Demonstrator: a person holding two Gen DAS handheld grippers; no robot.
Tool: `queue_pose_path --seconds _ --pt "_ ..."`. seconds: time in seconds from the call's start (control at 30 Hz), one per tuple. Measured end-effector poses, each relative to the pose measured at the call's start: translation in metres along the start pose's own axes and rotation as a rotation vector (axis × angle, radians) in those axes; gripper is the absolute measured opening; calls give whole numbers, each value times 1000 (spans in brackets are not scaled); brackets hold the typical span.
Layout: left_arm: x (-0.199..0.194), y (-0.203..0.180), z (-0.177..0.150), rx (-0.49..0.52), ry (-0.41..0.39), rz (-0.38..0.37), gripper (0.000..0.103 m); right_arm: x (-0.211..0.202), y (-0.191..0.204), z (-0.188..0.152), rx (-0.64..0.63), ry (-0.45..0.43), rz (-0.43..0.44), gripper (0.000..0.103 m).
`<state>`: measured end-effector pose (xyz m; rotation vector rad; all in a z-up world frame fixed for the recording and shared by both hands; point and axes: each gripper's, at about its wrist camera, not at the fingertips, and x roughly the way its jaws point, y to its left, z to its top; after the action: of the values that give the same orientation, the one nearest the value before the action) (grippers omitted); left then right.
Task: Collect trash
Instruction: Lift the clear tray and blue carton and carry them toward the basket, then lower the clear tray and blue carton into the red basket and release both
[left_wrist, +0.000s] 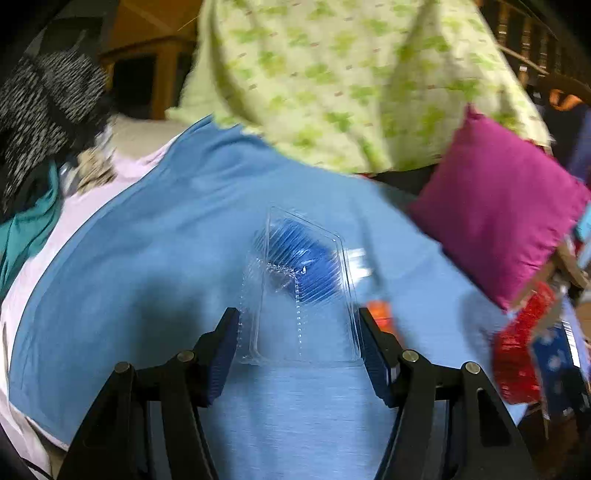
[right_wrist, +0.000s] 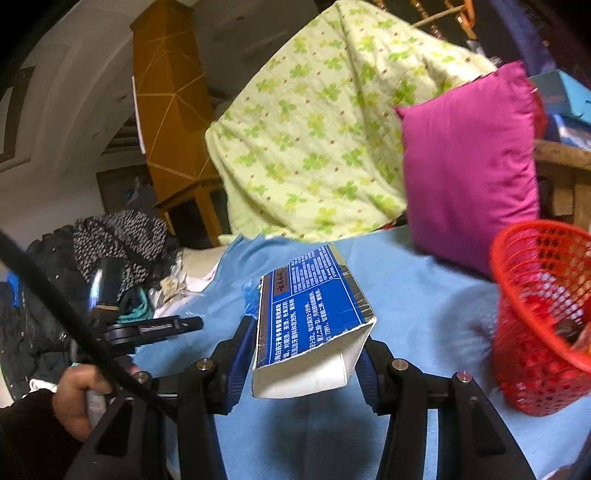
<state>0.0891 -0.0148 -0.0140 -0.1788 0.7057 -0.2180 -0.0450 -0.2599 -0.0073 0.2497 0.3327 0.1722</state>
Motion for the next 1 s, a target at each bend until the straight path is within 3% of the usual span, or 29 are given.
queue_pose_path --seconds 0.2,0.4,1.0 --pt "-29 -62 2 122 -53 -77 64 -34 -22 12 7 -59 -78 53" --pt "-55 -120 -6 252 -100 -107 65 -67 -37 27 18 -121 -130 53" --pt "-92 -204 -22 413 -158 -136 65 -132 -68 40 43 -210 -202 53"
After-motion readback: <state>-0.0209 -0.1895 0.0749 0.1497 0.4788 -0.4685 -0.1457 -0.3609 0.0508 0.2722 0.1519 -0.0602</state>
